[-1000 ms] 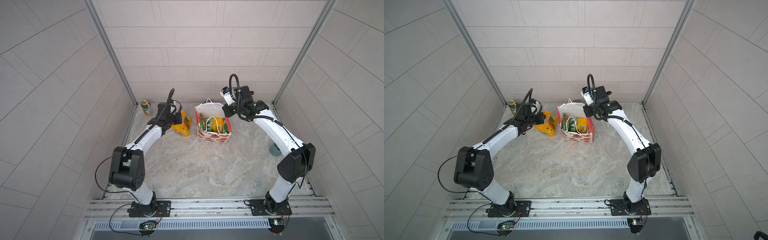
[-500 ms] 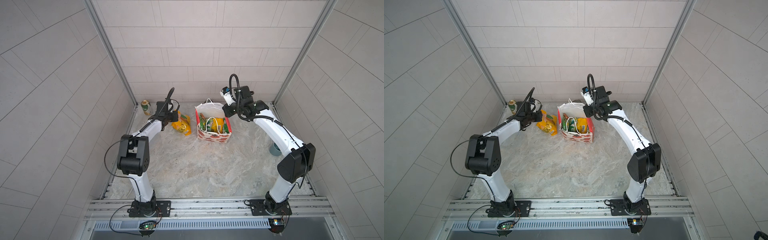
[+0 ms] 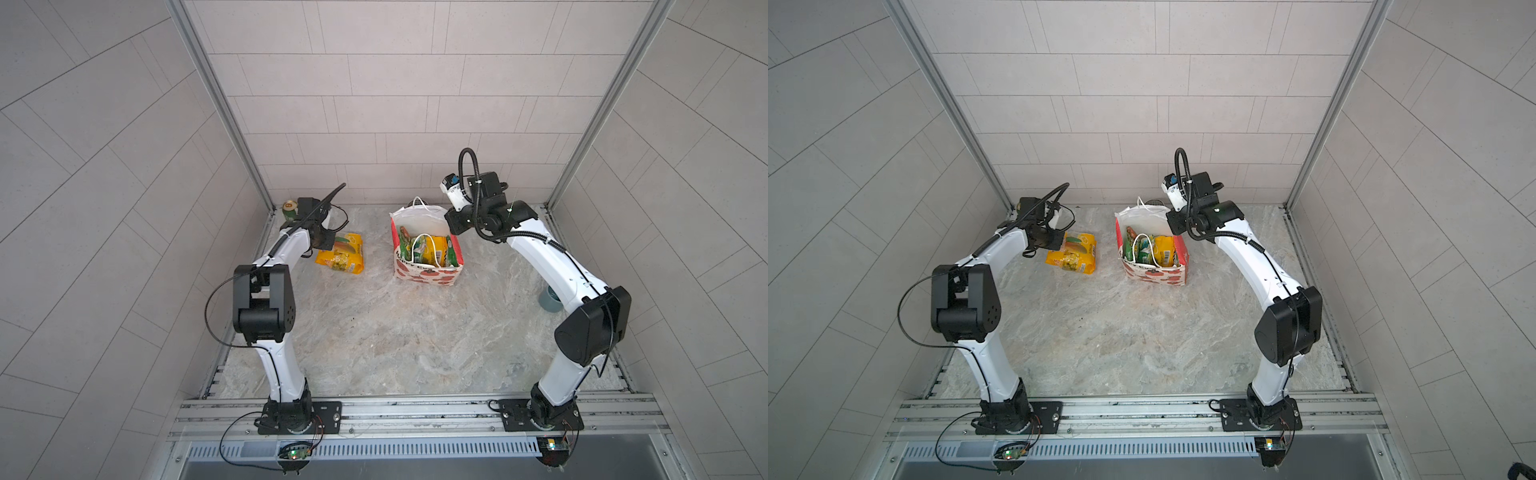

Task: Take the snacks out of the paper bag
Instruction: 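Lower the yellow packet onto the table beside the bag and release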

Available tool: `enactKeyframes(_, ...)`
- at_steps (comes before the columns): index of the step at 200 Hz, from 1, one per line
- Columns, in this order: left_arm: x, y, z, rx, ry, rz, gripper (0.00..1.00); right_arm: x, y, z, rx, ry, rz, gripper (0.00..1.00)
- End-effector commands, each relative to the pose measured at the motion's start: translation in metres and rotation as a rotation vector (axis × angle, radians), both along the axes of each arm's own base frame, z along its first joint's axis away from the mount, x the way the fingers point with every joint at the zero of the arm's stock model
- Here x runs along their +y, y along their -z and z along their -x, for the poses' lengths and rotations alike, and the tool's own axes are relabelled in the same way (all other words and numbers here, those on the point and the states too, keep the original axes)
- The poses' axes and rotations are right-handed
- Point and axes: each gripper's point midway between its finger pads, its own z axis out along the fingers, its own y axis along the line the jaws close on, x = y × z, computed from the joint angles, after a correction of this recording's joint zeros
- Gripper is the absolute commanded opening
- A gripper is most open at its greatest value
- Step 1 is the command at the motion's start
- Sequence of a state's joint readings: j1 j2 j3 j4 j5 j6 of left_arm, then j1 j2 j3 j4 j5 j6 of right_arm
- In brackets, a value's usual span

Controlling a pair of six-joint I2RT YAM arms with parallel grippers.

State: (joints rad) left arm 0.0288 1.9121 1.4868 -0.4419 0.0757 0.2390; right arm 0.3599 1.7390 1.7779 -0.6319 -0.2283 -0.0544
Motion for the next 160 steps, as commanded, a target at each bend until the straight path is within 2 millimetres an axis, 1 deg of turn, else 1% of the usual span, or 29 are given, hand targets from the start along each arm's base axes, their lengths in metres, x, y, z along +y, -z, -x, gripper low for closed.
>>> enactKeyframes(1,0.033,0.006,0.007,0.052,-0.016,-0.107,0.0,0.007,-0.034,0.0,-0.098,-0.022,-0.055,0.0)
enactKeyframes(21,0.053,0.009,0.008,0.045,-0.067,-0.127,0.0,0.006,-0.035,0.0,-0.101,-0.019,-0.051,0.0)
enactKeyframes(44,0.074,0.007,0.008,0.026,-0.118,-0.152,0.0,0.006,-0.034,0.0,-0.098,-0.019,-0.048,0.0)
enactKeyframes(61,0.082,0.007,0.004,0.005,-0.13,-0.155,0.0,0.007,-0.034,0.0,-0.099,-0.023,-0.052,0.0)
enactKeyframes(92,0.091,0.011,0.003,0.005,-0.158,-0.171,0.0,0.007,-0.036,0.001,-0.102,-0.026,-0.052,0.0)
enactKeyframes(101,0.095,0.012,0.003,0.006,-0.174,-0.181,0.07,0.007,-0.037,0.002,-0.103,-0.027,-0.052,0.0)
enactKeyframes(119,0.103,0.011,0.003,0.006,-0.193,-0.217,0.09,0.007,-0.036,0.002,-0.101,-0.028,-0.053,0.0)
enactKeyframes(123,0.104,0.01,0.002,0.003,-0.197,-0.224,0.14,0.007,-0.036,0.002,-0.101,-0.027,-0.052,0.0)
enactKeyframes(129,0.106,0.008,0.001,-0.004,-0.203,-0.235,0.25,0.007,-0.036,0.002,-0.102,-0.027,-0.052,0.0)
enactKeyframes(137,0.109,0.004,0.0,-0.012,-0.213,-0.245,0.35,0.007,-0.036,0.001,-0.101,-0.028,-0.055,0.0)
enactKeyframes(146,0.111,-0.003,-0.001,-0.027,-0.23,-0.254,0.43,0.008,-0.037,0.002,-0.101,-0.029,-0.056,0.0)
enactKeyframes(160,0.11,-0.02,-0.002,-0.058,-0.255,-0.233,0.49,0.008,-0.036,0.001,-0.1,-0.03,-0.056,0.0)
